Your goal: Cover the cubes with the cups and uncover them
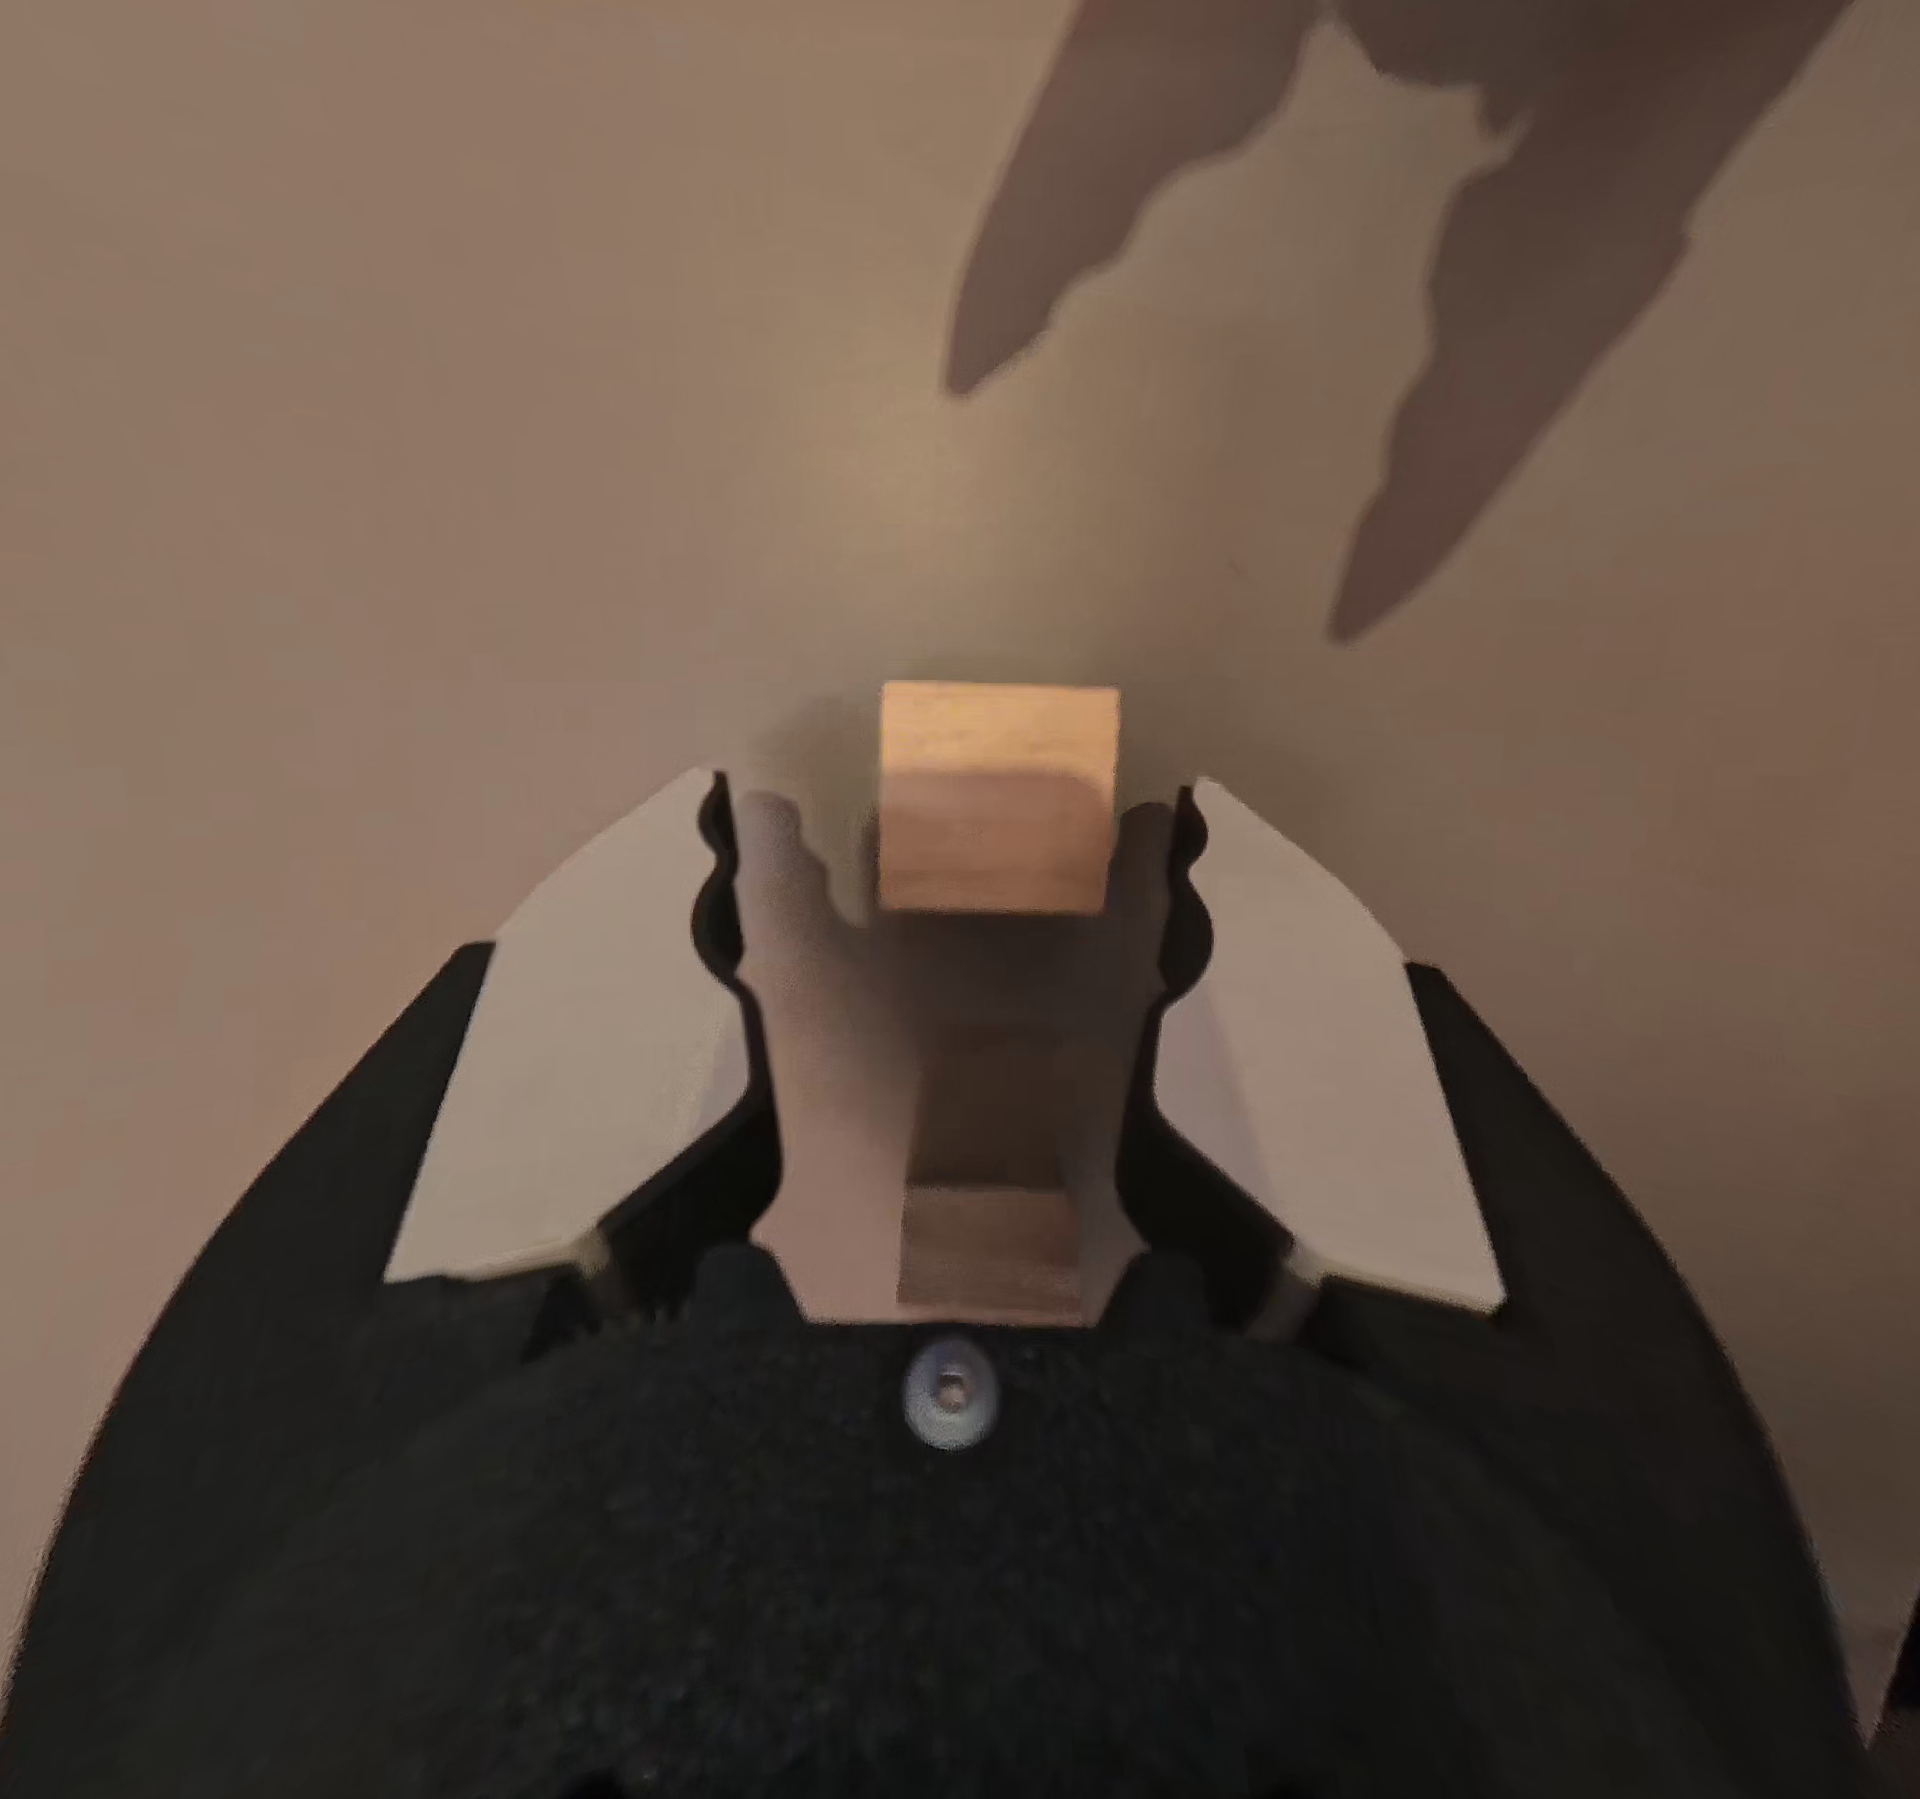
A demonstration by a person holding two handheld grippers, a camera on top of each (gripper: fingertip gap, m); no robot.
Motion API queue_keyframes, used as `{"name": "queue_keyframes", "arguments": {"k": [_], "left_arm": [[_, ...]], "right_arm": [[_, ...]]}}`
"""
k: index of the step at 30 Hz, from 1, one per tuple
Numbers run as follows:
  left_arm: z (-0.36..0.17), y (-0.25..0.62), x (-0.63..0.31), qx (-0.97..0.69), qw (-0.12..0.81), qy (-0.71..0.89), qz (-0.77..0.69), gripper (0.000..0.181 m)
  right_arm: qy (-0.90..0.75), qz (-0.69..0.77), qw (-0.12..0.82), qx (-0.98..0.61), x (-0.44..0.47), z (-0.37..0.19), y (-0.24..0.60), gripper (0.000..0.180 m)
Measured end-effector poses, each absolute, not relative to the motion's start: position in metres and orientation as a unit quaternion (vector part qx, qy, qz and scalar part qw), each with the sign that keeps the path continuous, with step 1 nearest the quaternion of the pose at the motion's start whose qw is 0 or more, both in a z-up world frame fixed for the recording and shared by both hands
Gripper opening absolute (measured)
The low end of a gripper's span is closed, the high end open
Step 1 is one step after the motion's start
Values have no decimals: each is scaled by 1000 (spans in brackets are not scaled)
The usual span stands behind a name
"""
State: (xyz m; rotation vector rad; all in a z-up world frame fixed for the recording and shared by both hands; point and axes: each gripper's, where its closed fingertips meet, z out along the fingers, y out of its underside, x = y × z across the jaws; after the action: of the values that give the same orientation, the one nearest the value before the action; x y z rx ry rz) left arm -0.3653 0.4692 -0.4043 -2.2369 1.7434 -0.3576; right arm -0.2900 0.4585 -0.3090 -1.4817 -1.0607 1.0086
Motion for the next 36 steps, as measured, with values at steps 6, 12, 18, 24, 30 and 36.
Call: {"name": "queue_keyframes", "arguments": {"k": [6, 12, 18, 24, 30, 36], "left_arm": [[-299, 466, -432, -807, 266, 516, -108, 88], [-248, 410, -579, -858, 321, 399, -35, 84], [-263, 348, -720, -908, 323, 267, 27, 77], [-299, 322, -789, -937, 334, 100, 38, 72], [-331, 308, -805, -949, 309, -53, 29, 74], [-358, 313, -798, -958, 275, -81, 4, 81]], "right_arm": [[-436, 420, 516, -606, -289, -303, 457, 84], [-444, 422, 510, -604, -293, -304, 452, 83], [-448, 418, 509, -605, -297, -307, 451, 82], [-407, 462, 484, -622, -305, -313, 452, 82], [-419, 439, 491, -625, -307, -306, 444, 82], [-436, 440, 470, -629, -315, -300, 434, 81]]}}
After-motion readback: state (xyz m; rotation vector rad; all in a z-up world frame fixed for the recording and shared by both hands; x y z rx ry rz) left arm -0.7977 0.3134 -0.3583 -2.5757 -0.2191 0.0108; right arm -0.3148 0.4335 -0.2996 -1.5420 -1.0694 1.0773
